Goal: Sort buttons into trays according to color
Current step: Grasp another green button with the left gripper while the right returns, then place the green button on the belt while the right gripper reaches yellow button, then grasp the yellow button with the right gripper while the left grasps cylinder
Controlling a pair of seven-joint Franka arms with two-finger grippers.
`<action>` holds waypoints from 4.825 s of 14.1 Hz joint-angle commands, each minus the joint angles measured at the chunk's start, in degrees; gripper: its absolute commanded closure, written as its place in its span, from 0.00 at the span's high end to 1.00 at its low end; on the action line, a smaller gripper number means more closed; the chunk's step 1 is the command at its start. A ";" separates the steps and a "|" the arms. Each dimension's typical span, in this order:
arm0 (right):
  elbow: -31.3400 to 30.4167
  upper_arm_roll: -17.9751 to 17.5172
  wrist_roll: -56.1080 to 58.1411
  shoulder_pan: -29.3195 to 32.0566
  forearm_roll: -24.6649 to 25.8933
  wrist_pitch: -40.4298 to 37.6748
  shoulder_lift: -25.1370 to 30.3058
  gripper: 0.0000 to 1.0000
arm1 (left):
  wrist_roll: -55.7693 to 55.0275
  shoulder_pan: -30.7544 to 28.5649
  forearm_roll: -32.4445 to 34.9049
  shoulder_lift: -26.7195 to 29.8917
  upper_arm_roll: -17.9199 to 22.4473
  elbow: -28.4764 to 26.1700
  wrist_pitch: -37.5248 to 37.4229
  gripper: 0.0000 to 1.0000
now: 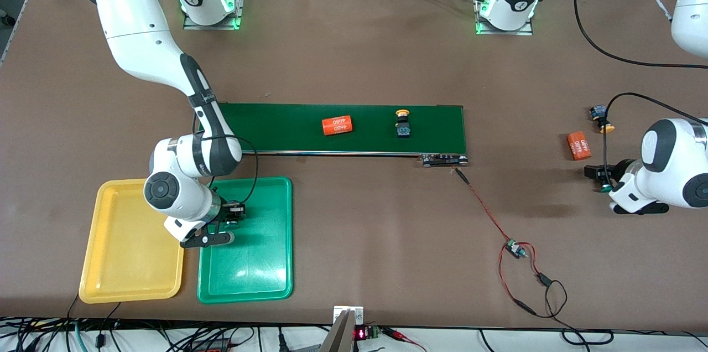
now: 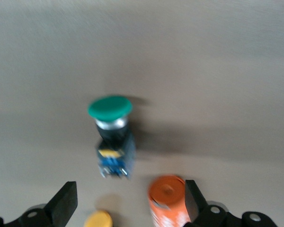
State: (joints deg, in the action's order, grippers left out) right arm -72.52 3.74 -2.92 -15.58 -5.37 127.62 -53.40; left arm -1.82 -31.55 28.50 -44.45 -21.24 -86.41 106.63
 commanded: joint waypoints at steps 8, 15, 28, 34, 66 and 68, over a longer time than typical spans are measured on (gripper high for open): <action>1.24 -0.58 0.37 0.73 0.10 -12.21 10.93 1.00 | 4.55 -1.06 1.47 -0.21 0.33 -2.10 0.44 0.16; 0.98 -0.66 -6.39 0.47 0.54 -19.50 16.75 1.00 | 4.20 -1.23 -8.52 5.86 -15.12 1.07 -17.47 0.19; 0.45 -1.37 -17.96 -8.66 0.45 -22.77 18.86 1.00 | -30.95 21.87 -17.51 3.14 -21.21 -4.64 -13.39 0.18; -0.51 -1.37 -25.81 -15.26 -0.08 -22.77 17.98 1.00 | -31.84 21.97 -17.51 3.31 -21.21 -8.60 -9.68 1.00; -11.95 -1.46 -36.63 -29.68 -7.90 -9.67 13.85 0.00 | -11.28 -15.73 4.72 4.02 -16.29 -19.41 -0.02 0.68; -11.16 -0.93 -36.11 -30.03 -7.46 -9.93 14.28 0.00 | -9.53 -15.56 5.60 4.19 -16.38 -19.41 -0.37 0.38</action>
State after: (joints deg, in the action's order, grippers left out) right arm -84.33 2.18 -39.78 -45.36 -11.76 118.15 -40.30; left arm -13.57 -47.14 32.35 -41.72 -37.05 -104.78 105.96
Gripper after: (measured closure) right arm 0.581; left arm 0.370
